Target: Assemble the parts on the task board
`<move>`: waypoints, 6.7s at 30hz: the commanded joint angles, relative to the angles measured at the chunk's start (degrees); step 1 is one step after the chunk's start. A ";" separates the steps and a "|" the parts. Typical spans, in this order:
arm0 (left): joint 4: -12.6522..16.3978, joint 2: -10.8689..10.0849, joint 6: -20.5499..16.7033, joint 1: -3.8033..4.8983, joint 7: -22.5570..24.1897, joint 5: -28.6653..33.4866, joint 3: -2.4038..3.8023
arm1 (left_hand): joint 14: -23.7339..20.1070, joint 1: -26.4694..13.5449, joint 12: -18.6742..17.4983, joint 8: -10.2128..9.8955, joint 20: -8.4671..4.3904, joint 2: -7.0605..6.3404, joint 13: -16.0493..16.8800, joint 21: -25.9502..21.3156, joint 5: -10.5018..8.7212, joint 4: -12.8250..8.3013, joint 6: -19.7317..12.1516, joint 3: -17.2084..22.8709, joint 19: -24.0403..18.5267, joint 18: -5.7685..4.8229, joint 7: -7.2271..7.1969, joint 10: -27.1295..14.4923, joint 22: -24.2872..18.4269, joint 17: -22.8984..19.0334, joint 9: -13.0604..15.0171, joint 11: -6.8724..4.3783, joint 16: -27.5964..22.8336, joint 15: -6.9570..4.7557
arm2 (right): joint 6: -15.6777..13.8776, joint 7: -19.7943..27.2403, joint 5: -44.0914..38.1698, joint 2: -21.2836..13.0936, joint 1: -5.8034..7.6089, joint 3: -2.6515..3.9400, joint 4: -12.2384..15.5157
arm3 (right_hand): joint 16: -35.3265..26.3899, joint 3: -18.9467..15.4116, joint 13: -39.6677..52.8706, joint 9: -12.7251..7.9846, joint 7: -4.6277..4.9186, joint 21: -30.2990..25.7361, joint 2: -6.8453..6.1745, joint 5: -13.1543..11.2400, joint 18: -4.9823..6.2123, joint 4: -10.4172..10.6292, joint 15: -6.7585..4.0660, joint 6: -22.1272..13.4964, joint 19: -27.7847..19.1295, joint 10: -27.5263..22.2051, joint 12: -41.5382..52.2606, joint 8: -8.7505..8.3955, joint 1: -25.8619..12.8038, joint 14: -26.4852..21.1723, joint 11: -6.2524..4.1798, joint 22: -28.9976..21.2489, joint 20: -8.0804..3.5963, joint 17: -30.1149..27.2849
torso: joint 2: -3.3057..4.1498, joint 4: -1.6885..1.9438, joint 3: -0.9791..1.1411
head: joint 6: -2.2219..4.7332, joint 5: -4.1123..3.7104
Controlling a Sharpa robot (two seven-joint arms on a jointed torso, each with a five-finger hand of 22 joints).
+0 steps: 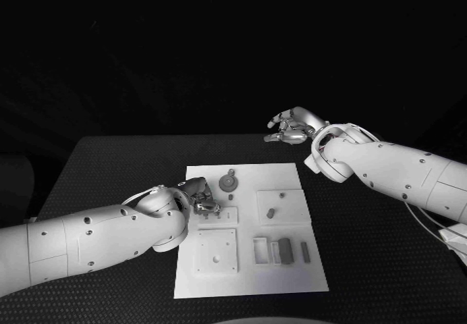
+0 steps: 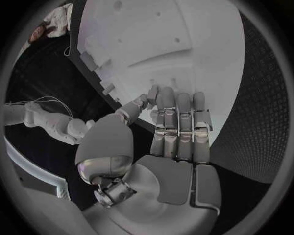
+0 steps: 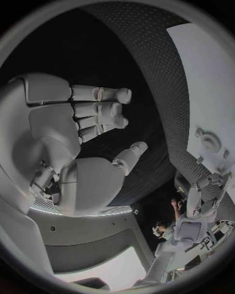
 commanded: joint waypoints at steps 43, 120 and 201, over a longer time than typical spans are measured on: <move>0.90 0.00 2.09 -0.53 0.72 9.47 -0.21 | -1.00 0.18 1.31 0.56 -0.39 9.25 -0.39 -0.98 6.79 -6.49 -0.07 -7.11 0.64 -0.56 -0.27 -0.10 1.15 -4.06 0.02 -0.28 3.57 -0.17 | 0.93 0.27 -0.05 0.11 -0.43 0.02 -0.18 | 0.13 -0.10 -0.18 -0.19 0.43 -0.24 -0.28 0.04 1.13 0.54 0.00 0.10 -0.27 -0.48 0.25 -0.29 -0.51 -0.46 -0.02 0.44 0.07 -0.10 | -0.02 0.02 -0.02 | -0.23 -0.18; 1.84 -1.24 -2.22 -0.51 -3.18 5.62 -0.12 | 7.97 2.13 27.28 -0.56 -10.16 9.44 15.95 23.74 4.34 -6.54 1.28 -8.35 15.62 0.20 -1.89 1.36 1.35 -0.86 -2.55 -4.92 37.21 -11.61 | 1.26 0.31 -0.05 0.33 -0.74 0.02 -0.79 | 0.23 -0.17 -0.31 -0.37 0.44 -0.27 -0.18 0.04 1.13 0.68 0.02 0.11 -0.29 -0.55 0.39 -0.27 -0.41 -0.51 -0.01 0.50 0.07 -0.18 | 0.02 0.07 -0.06 | -0.52 -0.24; -0.63 1.68 6.76 0.08 -2.52 5.55 -0.01 | 7.50 1.58 29.54 3.40 -9.82 8.61 15.00 27.23 14.93 -6.74 2.38 -6.50 14.24 0.11 -2.63 1.12 1.24 -0.35 -0.80 -5.49 38.59 -11.93 | 1.60 0.34 -0.05 0.77 -0.96 0.02 -1.42 | 0.35 -0.33 -0.46 -0.57 0.45 -0.29 -0.06 0.04 1.13 0.61 0.03 0.11 -0.32 -0.61 0.55 -0.23 -0.25 -0.56 0.01 0.59 0.07 -0.27 | -0.01 0.03 -0.01 | -1.14 -0.10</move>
